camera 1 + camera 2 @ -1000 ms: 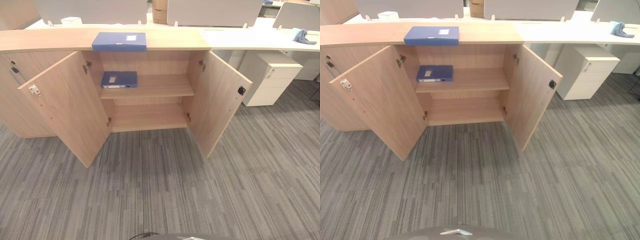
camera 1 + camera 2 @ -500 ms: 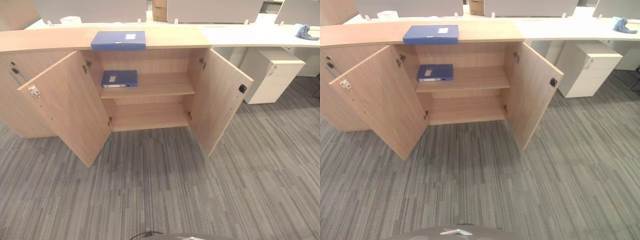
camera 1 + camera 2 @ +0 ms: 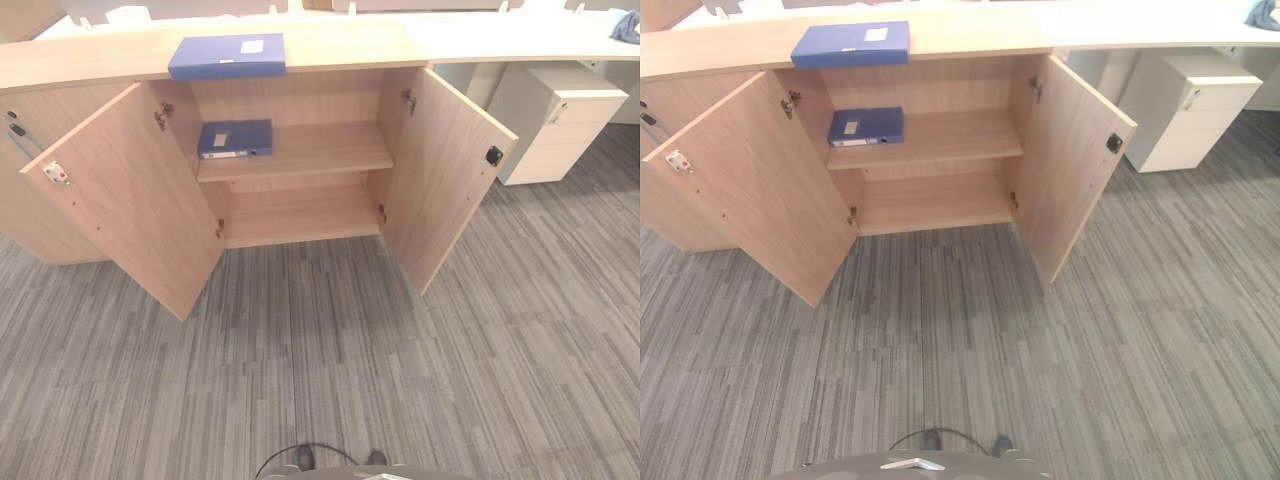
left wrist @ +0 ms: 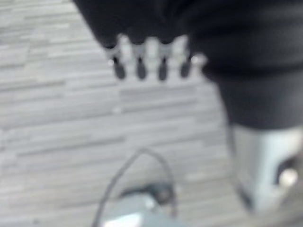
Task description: Put the empty folder in the office cabinet
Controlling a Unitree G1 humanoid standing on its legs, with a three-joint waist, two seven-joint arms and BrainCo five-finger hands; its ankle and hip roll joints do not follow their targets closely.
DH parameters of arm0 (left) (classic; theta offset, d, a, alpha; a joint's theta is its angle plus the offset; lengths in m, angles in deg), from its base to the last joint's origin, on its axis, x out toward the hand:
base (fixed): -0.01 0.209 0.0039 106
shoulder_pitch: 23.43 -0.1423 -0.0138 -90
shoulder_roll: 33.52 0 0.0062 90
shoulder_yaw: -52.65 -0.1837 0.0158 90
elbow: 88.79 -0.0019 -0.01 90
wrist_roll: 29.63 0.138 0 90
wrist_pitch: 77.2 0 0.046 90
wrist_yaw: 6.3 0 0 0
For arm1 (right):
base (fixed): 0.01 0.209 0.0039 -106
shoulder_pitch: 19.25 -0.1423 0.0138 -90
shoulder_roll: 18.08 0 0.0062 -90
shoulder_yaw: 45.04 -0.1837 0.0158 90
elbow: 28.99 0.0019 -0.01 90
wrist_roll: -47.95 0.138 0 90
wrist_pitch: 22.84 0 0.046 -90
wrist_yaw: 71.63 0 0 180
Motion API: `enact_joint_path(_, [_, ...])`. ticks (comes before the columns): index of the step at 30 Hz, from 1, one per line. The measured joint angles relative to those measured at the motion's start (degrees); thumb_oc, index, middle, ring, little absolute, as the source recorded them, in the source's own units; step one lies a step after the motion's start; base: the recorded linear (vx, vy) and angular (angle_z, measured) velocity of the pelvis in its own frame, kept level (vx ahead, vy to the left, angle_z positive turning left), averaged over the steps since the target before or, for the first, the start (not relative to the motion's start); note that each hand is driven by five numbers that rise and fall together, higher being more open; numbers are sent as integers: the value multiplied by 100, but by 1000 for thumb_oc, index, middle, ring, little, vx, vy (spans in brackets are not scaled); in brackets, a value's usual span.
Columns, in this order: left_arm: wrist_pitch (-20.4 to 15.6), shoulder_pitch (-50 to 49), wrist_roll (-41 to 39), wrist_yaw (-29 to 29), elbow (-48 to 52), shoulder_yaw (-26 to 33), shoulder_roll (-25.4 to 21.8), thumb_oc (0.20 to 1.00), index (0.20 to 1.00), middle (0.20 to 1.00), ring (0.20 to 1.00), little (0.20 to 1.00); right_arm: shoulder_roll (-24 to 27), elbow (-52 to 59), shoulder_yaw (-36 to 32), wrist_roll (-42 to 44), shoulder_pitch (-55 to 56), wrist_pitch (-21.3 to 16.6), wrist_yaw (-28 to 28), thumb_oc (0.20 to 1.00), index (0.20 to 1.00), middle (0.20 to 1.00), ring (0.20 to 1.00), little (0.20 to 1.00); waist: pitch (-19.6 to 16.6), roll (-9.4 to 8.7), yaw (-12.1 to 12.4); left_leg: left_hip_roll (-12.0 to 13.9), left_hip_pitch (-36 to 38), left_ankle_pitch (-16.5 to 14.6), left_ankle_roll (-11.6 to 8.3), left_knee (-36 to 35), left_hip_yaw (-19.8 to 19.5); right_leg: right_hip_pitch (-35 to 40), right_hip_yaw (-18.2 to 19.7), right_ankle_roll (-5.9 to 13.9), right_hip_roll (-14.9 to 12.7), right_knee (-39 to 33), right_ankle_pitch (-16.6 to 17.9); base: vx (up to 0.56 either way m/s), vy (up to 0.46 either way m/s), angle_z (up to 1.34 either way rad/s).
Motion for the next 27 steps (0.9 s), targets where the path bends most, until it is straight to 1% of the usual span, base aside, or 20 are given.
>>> enact_joint_path(1, [-24, 245, -106, 26, 98, -4, -74, 1000, 1000, 1000, 1000, 1000, 30, -10, 0, -4, -139, 11, 5, 1000, 1000, 1000, 1000, 1000, 278, -218, 74, -10, -696, 54, -171, 1258, 32, -139, 4, -218, -220, 180, -142, 20, -73, 16])
enact_joint_path(2, [11, 208, -159, 37, 94, 0, -32, 1000, 1000, 1000, 1000, 1000, 104, 7, -4, -4, -159, 21, 12, 1000, 1000, 1000, 1000, 1000, 293, -206, 163, 36, -843, 108, -223, 1555, 36, -74, 12, -315, -202, 160, -138, 167, -83, 22])
enact_joint_path(3, [16, 216, -207, 74, 15, -5, 74, 1000, 1000, 1000, 1000, 1000, 277, -4, -2, -5, -249, 4, 19, 1000, 1000, 1000, 1000, 1000, 380, -75, 191, 86, -1120, 257, -344, 2107, -115, -87, 33, -604, -65, 251, -340, 247, -20, 23])
enact_joint_path(5, [13, 279, -210, 95, 16, -8, 90, 1000, 1000, 1000, 1000, 1000, 316, -22, -1, -11, -306, 9, 31, 1000, 1000, 1000, 1000, 1000, 499, -121, 163, 120, -1457, 385, -453, 2589, -153, -65, 36, -692, -94, 221, -396, 162, 19, 19])
enact_joint_path(6, [25, 337, -209, 99, 27, -9, 122, 1000, 1000, 1000, 1000, 1000, 331, -39, 60, -77, -380, 98, 49, 1000, 1000, 1000, 1000, 1000, 516, -112, 277, 338, -1507, 212, -264, 1742, 253, 27, 46, -742, -75, -34, -422, 242, 83, -14])
enact_joint_path(8, [53, 262, -207, 99, -90, -12, 173, 1000, 1000, 1000, 1000, 1000, 372, -11, 85, -203, -373, 105, 73, 1000, 1000, 1000, 1000, 1000, 512, -24, 321, 526, -1330, 339, -215, 104, 370, 255, 28, -767, 17, -419, -289, 473, 172, -5])
enact_joint_path(9, [53, 262, -207, 99, -90, -12, 173, 1000, 1000, 1000, 1000, 1000, 372, -11, 85, -203, -373, 105, 73, 1000, 1000, 1000, 1000, 1000, 512, -24, 321, 526, -1330, 339, -215, 104, 370, 255, 28, -767, 17, -419, -289, 345, 133, 29])
enact_joint_path(10, [5, 178, -205, 112, -425, -12, 270, 1000, 1000, 1000, 1000, 1000, 440, -135, 184, -283, -197, 98, 118, 1000, 1000, 1000, 1000, 1000, 297, 215, 319, 626, -1082, 516, -540, -1420, 229, 514, -1, -669, 170, -775, -230, 111, 43, 26])
enact_joint_path(12, [5, 178, -205, 112, -425, -12, 270, 1000, 1000, 1000, 1000, 1000, 440, -135, 184, -283, -197, 98, 118, 1000, 1000, 1000, 1000, 1000, 297, 215, 319, 626, -1082, 516, -540, -1420, 229, 514, -1, -669, 170, -775, -230, 203, 83, 8])
enact_joint_path(13, [42, 400, -205, 147, -983, 4, 462, 1000, 1000, 1000, 1000, 1000, 500, -361, 115, -406, -292, 114, 141, 1000, 1000, 1000, 1000, 1000, 277, 407, 376, 750, -1361, 510, -726, -1416, 161, 624, 153, -679, 125, -880, -237, 779, 390, -30])
enact_joint_path(15, [103, 299, -201, 150, -1296, 180, 551, 1000, 1000, 1000, 1000, 1000, 472, -443, -131, -418, -277, 88, 120, 1000, 1000, 1000, 1000, 1000, 246, 370, 513, 728, -1008, 479, -530, -1247, 699, 922, 400, -423, -279, -844, -397, 877, 489, -71])
enact_joint_path(17, [127, -96, -207, 174, -1417, 824, 574, 1000, 1000, 1000, 1000, 1000, 350, -559, -395, -414, -83, 76, 140, 1000, 1000, 1000, 1000, 1000, -136, 48, 529, 360, -583, 27, 74, 22, 989, 1104, 495, -314, -961, -523, -776, 318, 273, -88])
enact_joint_path(18, [191, -454, -206, 181, -1253, 654, 486, 1000, 1000, 1000, 1000, 1000, 291, -391, -71, -405, 285, 85, 126, 1000, 1000, 1000, 1000, 1000, -686, -68, 396, 39, -365, -139, 214, -84, 1037, 966, 529, 102, -1226, -44, -870, 300, 379, -38])
enact_joint_path(19, [183, -410, -204, 180, -1092, 622, 377, 1000, 1000, 1000, 1000, 1000, 136, -234, -36, -404, 414, 98, 71, 1000, 1000, 1000, 1000, 1000, -753, -45, 314, -63, -159, -4, 356, -374, 1036, 723, 412, 609, -1265, 692, -497, 303, 378, -3])
enact_joint_path(20, [183, -410, -204, 180, -1092, 622, 377, 1000, 1000, 1000, 1000, 1000, 136, -234, -36, -404, 414, 98, 71, 1000, 1000, 1000, 1000, 1000, -753, -45, 314, -63, -159, -4, 356, -374, 1036, 723, 412, 609, -1265, 692, -497, 192, 263, 9])
enact_joint_path(21, [142, -288, -204, 170, -858, 634, 309, 1000, 1000, 1000, 1000, 1000, -8, -164, -75, -396, 404, 120, 31, 1000, 1000, 1000, 1000, 1000, -728, 25, 274, -73, 34, 116, 407, -593, 1078, 122, 274, 722, -1374, 1798, -159, 187, 262, 3])
enact_joint_path(23, [82, 80, -204, 170, -786, 612, 129, 1000, 1000, 1000, 1000, 1000, -45, 28, -171, -391, 371, 122, 58, 1000, 1000, 1000, 1000, 1000, -602, 47, 61, -242, 151, -59, 657, -296, 1054, -802, 203, 505, -1823, 3791, 699, 411, 333, 16])
enact_joint_path(24, [55, 189, -207, 172, -712, 373, 29, 1000, 1000, 1000, 1000, 1000, 102, 88, -154, -391, 310, 114, 67, 1000, 1000, 1000, 1000, 1000, -553, 133, 37, -433, 714, -373, 906, -807, 1058, -1346, 144, 576, -2039, 4811, 626, 404, 162, 2])
enact_joint_path(25, [64, 240, -208, 184, -667, 246, -22, 1000, 1000, 1000, 1000, 1000, 115, 159, -126, -391, 247, 86, 72, 1000, 1000, 1000, 1000, 1000, -519, 80, -6, -592, 899, -357, 885, -971, 1048, -1562, 129, 583, -2205, 4982, 476, 291, 39, -3])
enact_joint_path(27, [21, 456, -209, 186, -503, 156, 55, 1000, 1000, 1000, 1000, 1000, 207, 272, -7, -388, 65, 81, 90, 1000, 1000, 1000, 1000, 1000, -367, 366, -179, -606, 1044, -341, 827, -1092, 888, -1846, -184, 335, -1908, 4031, -61, 101, -75, 31])
